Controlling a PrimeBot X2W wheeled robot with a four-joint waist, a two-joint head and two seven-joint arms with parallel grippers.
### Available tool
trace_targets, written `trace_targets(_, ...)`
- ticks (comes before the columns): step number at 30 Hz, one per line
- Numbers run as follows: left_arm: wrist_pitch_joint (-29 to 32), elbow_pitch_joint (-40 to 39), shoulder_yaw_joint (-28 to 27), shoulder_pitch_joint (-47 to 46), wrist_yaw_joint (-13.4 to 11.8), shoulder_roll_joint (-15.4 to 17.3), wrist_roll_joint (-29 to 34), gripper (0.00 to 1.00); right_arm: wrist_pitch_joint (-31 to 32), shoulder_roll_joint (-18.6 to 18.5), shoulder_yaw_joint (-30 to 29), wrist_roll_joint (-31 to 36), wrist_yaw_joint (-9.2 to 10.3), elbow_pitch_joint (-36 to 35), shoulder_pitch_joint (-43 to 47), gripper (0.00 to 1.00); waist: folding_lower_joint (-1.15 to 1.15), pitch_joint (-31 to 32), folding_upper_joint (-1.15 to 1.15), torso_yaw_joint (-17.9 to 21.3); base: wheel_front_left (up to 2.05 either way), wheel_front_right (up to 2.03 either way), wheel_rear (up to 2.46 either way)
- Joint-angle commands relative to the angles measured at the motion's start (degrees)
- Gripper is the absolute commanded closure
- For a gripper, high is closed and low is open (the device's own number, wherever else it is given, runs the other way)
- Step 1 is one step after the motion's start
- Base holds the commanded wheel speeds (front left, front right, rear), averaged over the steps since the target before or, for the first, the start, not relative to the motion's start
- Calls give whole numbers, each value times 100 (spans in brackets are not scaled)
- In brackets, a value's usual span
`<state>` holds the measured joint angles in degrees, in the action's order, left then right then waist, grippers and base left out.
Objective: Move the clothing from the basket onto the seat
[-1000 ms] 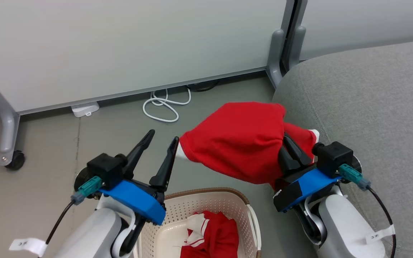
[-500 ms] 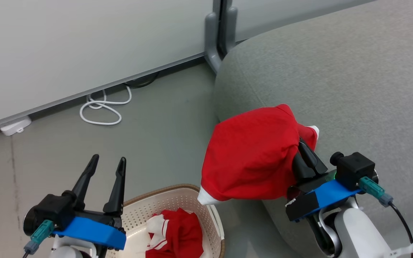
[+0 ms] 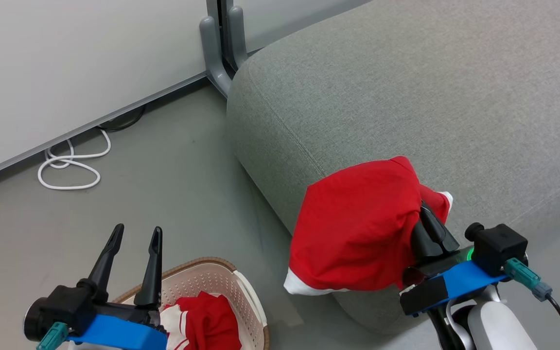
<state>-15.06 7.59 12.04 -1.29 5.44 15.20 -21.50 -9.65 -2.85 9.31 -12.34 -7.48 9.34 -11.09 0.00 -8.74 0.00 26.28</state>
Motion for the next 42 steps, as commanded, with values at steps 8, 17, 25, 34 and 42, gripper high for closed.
trace_targets(8,-16,-55,-6,-152,120,-9,183,0,182,-9,-144,-32,-2,54,-387,100,0,-226,0,-53,0,0,0)
trace_targets(17,-4,-284,97,-694,165,109,197,0,625,-1,-1478,307,-3,387,-2011,100,0,-1198,0,-602,0,0,0)
trace_targets(25,114,-666,291,-1492,190,342,289,0,994,-346,-2708,1225,-2,750,-3865,100,0,-2589,0,-1086,0,0,0)
trace_targets(34,86,-945,405,-1975,205,530,356,0,928,-844,-4182,1514,2,1591,-5380,100,0,-3573,0,-1473,0,0,0)
trace_targets(42,37,-968,496,-2077,208,515,411,0,795,-960,-5424,2149,-2,2493,-5440,100,0,-3795,0,-1661,0,0,0)
